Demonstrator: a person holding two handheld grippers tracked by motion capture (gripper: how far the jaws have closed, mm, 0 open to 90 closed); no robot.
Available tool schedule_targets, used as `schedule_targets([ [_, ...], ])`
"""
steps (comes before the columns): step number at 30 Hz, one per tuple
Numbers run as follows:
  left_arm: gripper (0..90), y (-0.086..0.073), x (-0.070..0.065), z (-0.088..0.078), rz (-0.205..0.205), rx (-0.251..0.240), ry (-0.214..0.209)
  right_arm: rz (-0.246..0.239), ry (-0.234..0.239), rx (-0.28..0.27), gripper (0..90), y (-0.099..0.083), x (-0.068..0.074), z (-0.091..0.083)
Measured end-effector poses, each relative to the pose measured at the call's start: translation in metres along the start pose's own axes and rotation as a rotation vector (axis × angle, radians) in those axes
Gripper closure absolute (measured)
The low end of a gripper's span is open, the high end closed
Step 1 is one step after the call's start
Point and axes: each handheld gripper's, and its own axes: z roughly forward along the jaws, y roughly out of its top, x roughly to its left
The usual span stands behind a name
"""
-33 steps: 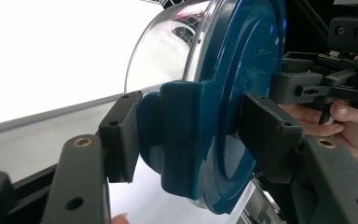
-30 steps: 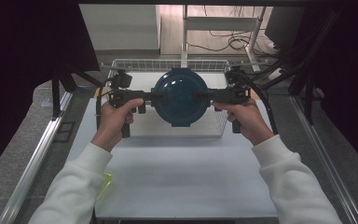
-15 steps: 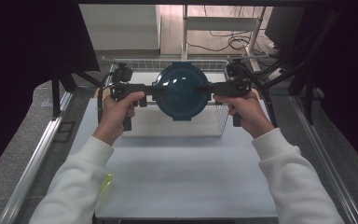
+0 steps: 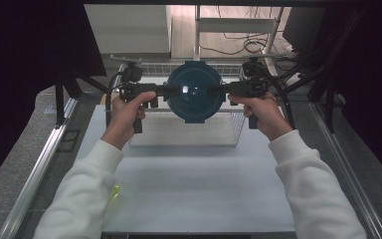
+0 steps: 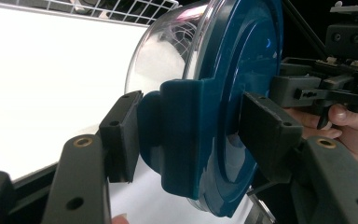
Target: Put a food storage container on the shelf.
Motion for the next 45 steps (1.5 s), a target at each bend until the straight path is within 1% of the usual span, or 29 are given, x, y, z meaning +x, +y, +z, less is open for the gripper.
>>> schedule_targets([
  [5,41.6,0.005,0.002,0.000,0.001,-0.003,0.000,0.002,0.002,0.000,36.3,0.005,-0.002,0.002],
  [13,41.7,0.015,0.007,0.003,-0.021,-0.011,-0.006,0.009,0.001,0.004,36.3,0.016,-0.006,0.006],
  [14,41.7,0.016,0.007,0.003,-0.016,-0.006,-0.004,0.012,0.000,0.004,36.3,0.017,-0.006,0.006],
  [17,41.7,0.020,0.010,0.004,-0.019,-0.008,-0.001,0.020,0.001,0.005,36.3,0.021,-0.009,0.008],
  [23,41.7,0.025,0.019,0.009,-0.033,0.000,0.011,0.048,0.015,0.017,36.2,0.026,-0.019,0.017],
  [25,41.8,0.026,0.023,0.011,-0.040,0.006,0.012,0.053,0.015,0.021,36.2,0.026,-0.022,0.021],
  [32,41.7,0.028,0.035,0.016,-0.070,0.012,0.020,0.088,0.026,0.040,36.1,0.027,-0.033,0.034],
  [37,41.4,0.029,0.044,0.022,-0.089,0.026,0.030,0.117,0.026,0.062,35.9,0.027,-0.041,0.043],
  [38,41.2,0.029,0.046,0.023,-0.101,0.018,0.028,0.125,0.025,0.069,35.9,0.027,-0.042,0.045],
  [39,41.3,0.030,0.047,0.023,-0.108,0.017,0.027,0.136,0.029,0.063,35.9,0.027,-0.044,0.046],
  [40,41.3,0.030,0.049,0.024,-0.109,0.016,0.026,0.140,0.027,0.060,35.8,0.027,-0.045,0.047],
  [45,40.8,0.032,0.054,0.028,-0.141,-0.004,0.028,0.171,0.031,0.054,35.5,0.030,-0.051,0.051],
])
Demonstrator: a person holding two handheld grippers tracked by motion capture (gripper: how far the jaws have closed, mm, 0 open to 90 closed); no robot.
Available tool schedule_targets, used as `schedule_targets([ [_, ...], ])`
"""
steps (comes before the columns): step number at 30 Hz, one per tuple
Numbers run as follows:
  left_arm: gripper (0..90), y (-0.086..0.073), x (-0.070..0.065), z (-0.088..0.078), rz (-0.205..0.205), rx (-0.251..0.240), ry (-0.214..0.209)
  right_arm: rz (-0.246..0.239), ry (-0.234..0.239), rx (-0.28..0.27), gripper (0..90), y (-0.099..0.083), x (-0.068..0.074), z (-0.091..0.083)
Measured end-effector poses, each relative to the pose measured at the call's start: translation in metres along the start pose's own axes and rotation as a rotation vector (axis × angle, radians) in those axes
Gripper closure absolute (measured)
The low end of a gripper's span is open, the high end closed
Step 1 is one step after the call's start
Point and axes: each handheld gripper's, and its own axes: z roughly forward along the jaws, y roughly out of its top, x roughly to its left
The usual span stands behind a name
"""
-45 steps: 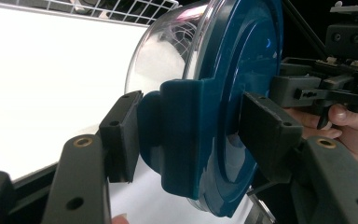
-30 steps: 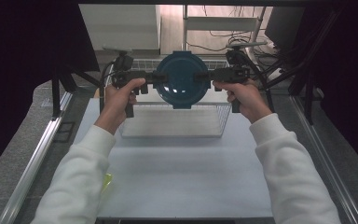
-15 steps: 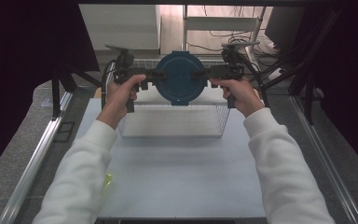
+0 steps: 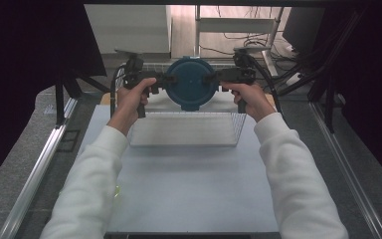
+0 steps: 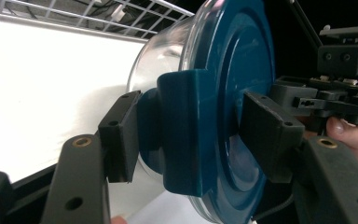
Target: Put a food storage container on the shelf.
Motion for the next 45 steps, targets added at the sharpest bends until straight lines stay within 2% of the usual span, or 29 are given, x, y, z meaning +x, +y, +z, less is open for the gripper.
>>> schedule_targets([
  [13,37.7,0.005,0.014,0.011,-0.075,-0.017,-0.008,0.114,-0.021,-0.021,35.2,0.005,-0.009,0.010],
  [18,36.9,0.005,0.018,0.013,-0.092,-0.023,-0.009,0.176,-0.025,-0.023,35.0,0.005,-0.011,0.013],
  [29,35.1,0.005,0.023,0.017,-0.112,-0.018,-0.015,0.244,-0.026,-0.038,34.7,0.003,-0.019,0.019],
  [35,34.9,0.005,0.024,0.017,-0.111,-0.023,-0.019,0.237,-0.034,-0.051,34.0,0.002,-0.018,0.019],
  [37,34.6,0.004,0.024,0.018,-0.105,-0.032,-0.014,0.214,-0.050,-0.066,32.3,0.001,-0.015,0.019],
  [39,33.6,0.004,0.021,0.017,-0.080,-0.054,0.019,0.157,-0.093,-0.081,25.6,0.000,-0.010,0.018],
  [41,30.8,0.004,0.018,0.015,-0.057,-0.076,0.062,0.142,-0.113,-0.085,20.1,-0.002,-0.005,0.017],
  [43,26.9,0.003,0.018,0.012,-0.043,-0.086,0.082,0.122,-0.131,-0.090,17.7,-0.004,-0.001,0.016],
  [45,26.0,0.002,0.015,0.008,-0.020,-0.097,0.097,0.078,-0.160,-0.103,16.2,-0.005,0.003,0.013],
])
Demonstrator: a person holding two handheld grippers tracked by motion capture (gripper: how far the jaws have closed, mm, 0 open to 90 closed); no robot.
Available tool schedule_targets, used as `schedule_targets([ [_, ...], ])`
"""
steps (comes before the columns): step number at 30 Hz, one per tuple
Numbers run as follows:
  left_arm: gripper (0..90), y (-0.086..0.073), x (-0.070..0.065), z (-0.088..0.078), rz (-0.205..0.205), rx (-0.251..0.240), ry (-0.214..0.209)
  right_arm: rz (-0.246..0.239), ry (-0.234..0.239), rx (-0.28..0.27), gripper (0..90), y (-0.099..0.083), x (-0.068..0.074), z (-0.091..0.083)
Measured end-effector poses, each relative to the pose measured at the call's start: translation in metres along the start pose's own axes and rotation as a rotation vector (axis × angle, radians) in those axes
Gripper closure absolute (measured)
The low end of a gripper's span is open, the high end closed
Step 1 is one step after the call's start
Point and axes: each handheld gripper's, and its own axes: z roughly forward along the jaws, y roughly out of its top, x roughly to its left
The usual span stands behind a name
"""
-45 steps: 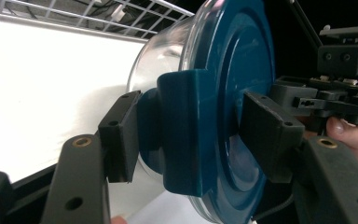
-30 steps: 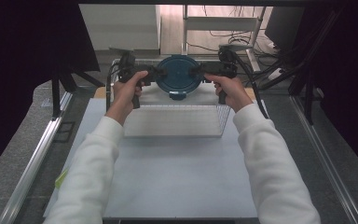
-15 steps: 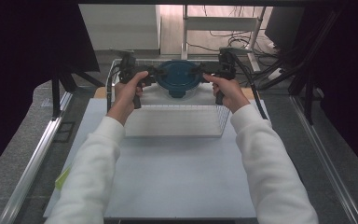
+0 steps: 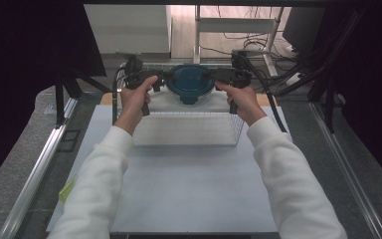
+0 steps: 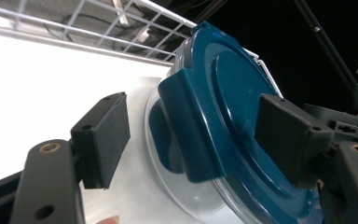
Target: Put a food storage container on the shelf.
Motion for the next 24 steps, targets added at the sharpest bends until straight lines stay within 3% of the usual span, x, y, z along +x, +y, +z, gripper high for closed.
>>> schedule_targets([
  [6,22.6,-0.009,-0.023,-0.014,0.100,-0.029,0.030,-0.108,-0.009,-0.041,13.9,-0.009,0.013,-0.015],
  [10,20.6,-0.021,-0.040,-0.024,0.172,-0.026,0.023,-0.180,0.004,-0.057,13.4,-0.018,0.019,-0.028],
  [20,20.4,-0.067,-0.056,-0.061,0.271,0.003,0.001,-0.350,0.042,-0.073,15.1,-0.057,0.020,-0.066],
  [24,20.6,-0.090,-0.060,-0.073,0.298,0.014,-0.035,-0.415,0.060,-0.083,15.6,-0.081,0.019,-0.080],
])
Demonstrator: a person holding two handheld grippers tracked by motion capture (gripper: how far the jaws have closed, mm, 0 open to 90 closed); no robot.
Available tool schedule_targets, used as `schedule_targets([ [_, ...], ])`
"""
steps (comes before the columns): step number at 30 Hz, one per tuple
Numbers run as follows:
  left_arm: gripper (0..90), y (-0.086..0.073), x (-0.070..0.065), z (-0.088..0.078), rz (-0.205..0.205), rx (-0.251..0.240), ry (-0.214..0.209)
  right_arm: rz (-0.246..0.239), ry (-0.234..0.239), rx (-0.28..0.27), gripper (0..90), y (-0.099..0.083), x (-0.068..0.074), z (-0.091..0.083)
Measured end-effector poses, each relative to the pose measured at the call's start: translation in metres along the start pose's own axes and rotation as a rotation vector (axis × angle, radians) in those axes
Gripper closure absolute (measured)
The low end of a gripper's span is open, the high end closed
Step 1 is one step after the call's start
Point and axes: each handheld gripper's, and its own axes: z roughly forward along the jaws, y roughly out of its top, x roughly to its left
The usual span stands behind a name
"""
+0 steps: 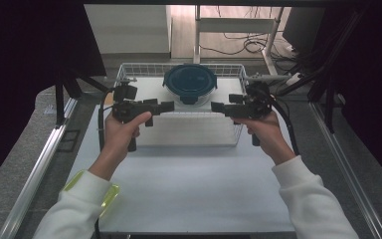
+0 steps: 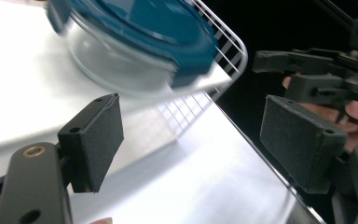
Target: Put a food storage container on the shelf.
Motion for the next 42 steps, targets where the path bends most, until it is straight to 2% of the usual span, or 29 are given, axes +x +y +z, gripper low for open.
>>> schedule_targets([
  [3,20.6,-0.017,-0.007,-0.007,0.031,0.015,-0.019,-0.007,0.032,0.001,15.6,-0.017,0.005,-0.008],
  [8,20.6,-0.043,-0.015,-0.016,0.077,0.040,-0.037,-0.026,0.050,0.012,15.6,-0.042,0.009,-0.016],
  [11,20.7,-0.059,-0.019,-0.021,0.089,0.056,-0.046,-0.041,0.055,0.020,15.6,-0.056,0.013,-0.021],
  [16,20.7,-0.085,-0.025,-0.024,0.111,0.077,-0.049,-0.042,0.066,0.038,15.6,-0.079,0.018,-0.027],
  [19,20.7,-0.100,-0.025,-0.026,0.118,0.097,-0.038,-0.048,0.072,0.057,15.6,-0.093,0.022,-0.029],
  [25,20.6,-0.128,-0.022,-0.031,0.103,0.128,-0.027,-0.039,0.082,0.085,15.7,-0.121,0.023,-0.032],
  [29,20.4,-0.143,-0.019,-0.032,0.112,0.142,0.008,-0.034,0.080,0.116,15.6,-0.138,0.024,-0.032],
  [38,20.9,-0.168,-0.006,-0.029,0.113,0.200,0.082,-0.035,0.069,0.158,15.6,-0.162,0.024,-0.028],
  [42,21.0,-0.174,0.000,-0.026,0.108,0.217,0.101,-0.034,0.069,0.177,15.6,-0.168,0.024,-0.025],
])
